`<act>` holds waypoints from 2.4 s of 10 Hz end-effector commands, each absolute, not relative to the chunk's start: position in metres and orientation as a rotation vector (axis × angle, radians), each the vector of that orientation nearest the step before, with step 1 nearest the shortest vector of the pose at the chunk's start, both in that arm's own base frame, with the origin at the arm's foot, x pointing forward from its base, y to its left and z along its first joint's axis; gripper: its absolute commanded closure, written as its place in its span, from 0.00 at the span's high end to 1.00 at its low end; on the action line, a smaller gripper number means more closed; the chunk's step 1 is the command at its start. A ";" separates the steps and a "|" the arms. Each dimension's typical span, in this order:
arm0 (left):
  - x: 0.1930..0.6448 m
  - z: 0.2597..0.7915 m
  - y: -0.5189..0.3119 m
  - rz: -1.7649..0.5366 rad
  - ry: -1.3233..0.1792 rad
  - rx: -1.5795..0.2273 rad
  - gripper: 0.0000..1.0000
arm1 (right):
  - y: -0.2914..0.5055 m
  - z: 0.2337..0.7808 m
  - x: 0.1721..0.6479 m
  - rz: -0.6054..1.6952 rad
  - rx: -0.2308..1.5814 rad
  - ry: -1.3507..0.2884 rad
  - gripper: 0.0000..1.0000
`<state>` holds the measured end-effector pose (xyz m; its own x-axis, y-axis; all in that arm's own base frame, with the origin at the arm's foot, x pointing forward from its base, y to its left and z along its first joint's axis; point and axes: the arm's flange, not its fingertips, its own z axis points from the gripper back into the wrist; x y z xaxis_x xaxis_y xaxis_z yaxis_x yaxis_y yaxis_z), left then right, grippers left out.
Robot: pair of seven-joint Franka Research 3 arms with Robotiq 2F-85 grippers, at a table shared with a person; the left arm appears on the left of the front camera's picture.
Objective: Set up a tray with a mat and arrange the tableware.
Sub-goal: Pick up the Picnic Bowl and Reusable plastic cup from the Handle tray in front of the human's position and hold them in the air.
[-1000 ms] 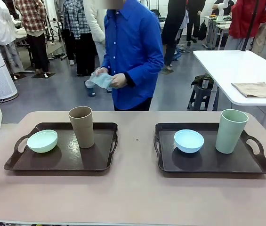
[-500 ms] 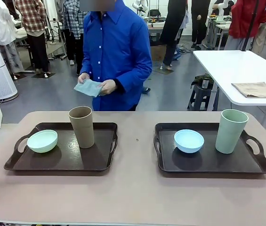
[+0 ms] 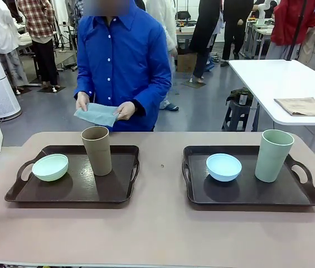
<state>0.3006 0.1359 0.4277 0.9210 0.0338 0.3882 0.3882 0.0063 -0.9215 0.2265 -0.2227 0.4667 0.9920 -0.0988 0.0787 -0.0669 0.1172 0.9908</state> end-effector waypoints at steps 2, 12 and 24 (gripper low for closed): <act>0.300 0.430 0.139 -0.291 -0.353 -1.562 1.00 | -0.223 0.465 0.226 -0.012 1.473 -0.143 1.00; 0.300 0.430 0.139 -0.291 -0.353 -1.562 1.00 | -0.223 0.465 0.226 -0.012 1.473 -0.143 1.00; 0.291 0.514 0.156 -0.389 -0.558 -0.921 1.00 | -0.175 0.596 0.284 0.407 1.191 -0.541 1.00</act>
